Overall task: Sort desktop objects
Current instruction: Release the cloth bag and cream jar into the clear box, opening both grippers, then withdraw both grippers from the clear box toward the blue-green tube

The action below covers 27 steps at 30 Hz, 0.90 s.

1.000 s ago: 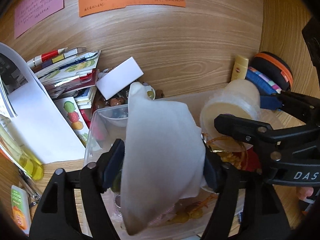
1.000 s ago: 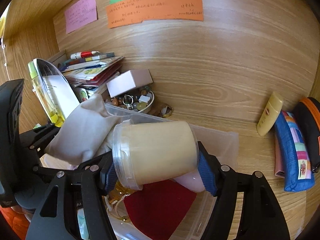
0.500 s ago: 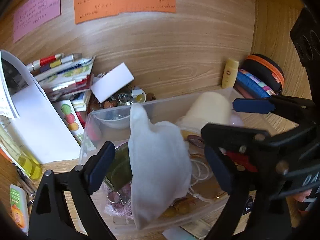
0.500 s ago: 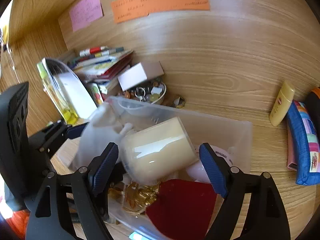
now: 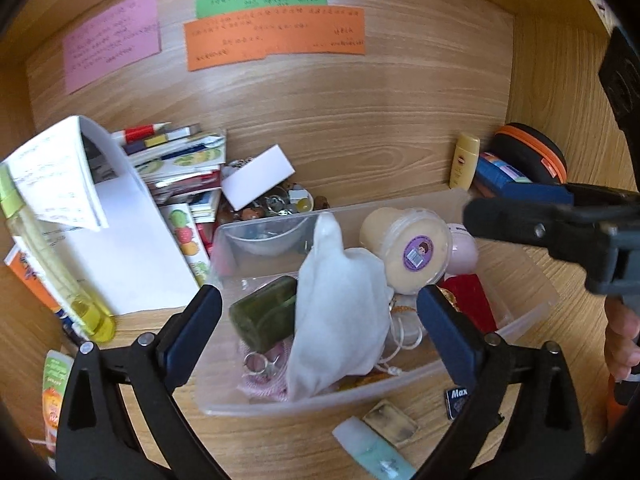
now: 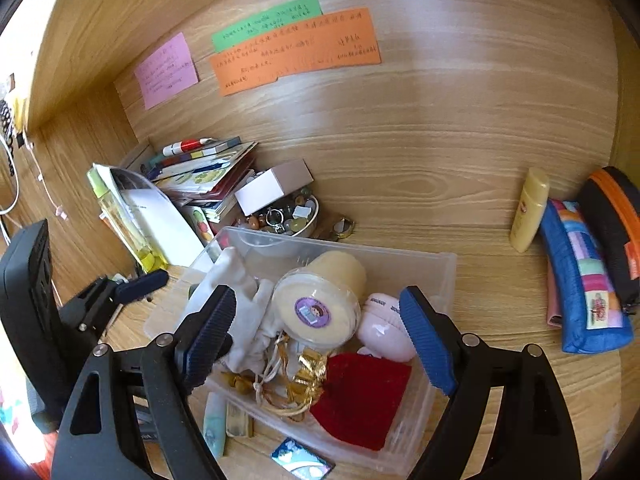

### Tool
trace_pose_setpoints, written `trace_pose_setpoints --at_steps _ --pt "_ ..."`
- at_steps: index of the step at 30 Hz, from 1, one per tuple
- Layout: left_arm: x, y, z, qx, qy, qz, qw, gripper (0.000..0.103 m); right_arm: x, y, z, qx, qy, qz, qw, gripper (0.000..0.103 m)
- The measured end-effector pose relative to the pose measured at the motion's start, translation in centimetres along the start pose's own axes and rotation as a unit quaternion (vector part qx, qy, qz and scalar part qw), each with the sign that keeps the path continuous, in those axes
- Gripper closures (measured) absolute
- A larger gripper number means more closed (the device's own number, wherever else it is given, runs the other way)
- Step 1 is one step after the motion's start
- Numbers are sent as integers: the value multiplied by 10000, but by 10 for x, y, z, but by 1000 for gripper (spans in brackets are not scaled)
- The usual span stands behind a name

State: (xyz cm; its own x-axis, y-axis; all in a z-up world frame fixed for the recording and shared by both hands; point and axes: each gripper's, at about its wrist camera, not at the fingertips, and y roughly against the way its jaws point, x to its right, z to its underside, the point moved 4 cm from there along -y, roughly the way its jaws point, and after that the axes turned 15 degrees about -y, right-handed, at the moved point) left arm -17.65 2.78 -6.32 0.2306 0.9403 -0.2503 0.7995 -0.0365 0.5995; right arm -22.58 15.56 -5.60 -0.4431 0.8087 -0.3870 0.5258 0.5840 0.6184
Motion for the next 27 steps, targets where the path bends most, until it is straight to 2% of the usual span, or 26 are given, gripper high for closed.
trace_pose_setpoints --at_steps 9,13,16,22,27 --pt "-3 37 9 194 114 -153 9996 3 -10 29 27 95 313 205 9993 21" --pt "-7 54 15 315 170 -226 9991 1 -9 45 43 204 398 321 9985 15" --pt "-10 63 23 343 274 -230 9988 1 -7 53 56 246 461 390 9979 15" --pt "-9 62 46 139 427 -141 9989 1 2 57 80 163 325 566 9977 15" --pt "-1 53 67 -96 542 23 9985 1 11 48 104 -106 338 703 9969 15"
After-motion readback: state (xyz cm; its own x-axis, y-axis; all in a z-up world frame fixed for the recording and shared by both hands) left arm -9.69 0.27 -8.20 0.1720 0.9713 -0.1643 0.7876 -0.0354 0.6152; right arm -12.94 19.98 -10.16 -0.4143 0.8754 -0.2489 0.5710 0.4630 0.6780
